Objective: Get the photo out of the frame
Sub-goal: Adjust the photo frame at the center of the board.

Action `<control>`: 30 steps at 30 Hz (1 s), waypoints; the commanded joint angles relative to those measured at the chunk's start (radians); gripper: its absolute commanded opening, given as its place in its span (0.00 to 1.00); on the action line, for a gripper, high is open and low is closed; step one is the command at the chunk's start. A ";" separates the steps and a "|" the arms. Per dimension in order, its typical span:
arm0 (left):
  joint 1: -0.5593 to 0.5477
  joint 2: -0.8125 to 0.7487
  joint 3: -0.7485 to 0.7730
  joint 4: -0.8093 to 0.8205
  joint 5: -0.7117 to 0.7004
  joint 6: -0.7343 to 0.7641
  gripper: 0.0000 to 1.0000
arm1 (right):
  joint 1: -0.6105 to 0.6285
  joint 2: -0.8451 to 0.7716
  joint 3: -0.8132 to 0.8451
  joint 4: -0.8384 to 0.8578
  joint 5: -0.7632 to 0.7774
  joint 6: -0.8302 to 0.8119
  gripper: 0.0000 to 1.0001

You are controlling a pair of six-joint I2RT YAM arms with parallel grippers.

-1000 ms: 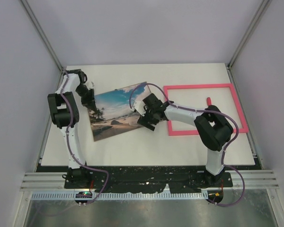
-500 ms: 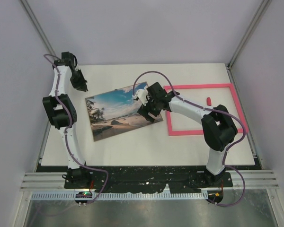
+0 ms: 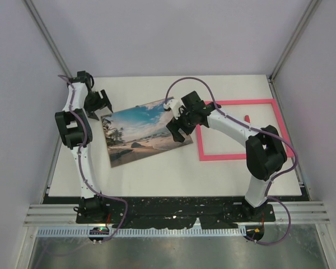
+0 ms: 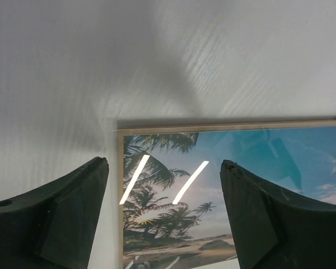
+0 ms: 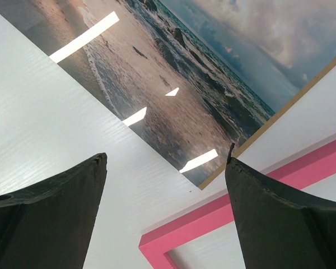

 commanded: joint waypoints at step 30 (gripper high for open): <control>-0.133 0.017 0.019 -0.079 -0.146 0.105 1.00 | -0.163 -0.025 0.080 -0.024 -0.277 0.187 0.91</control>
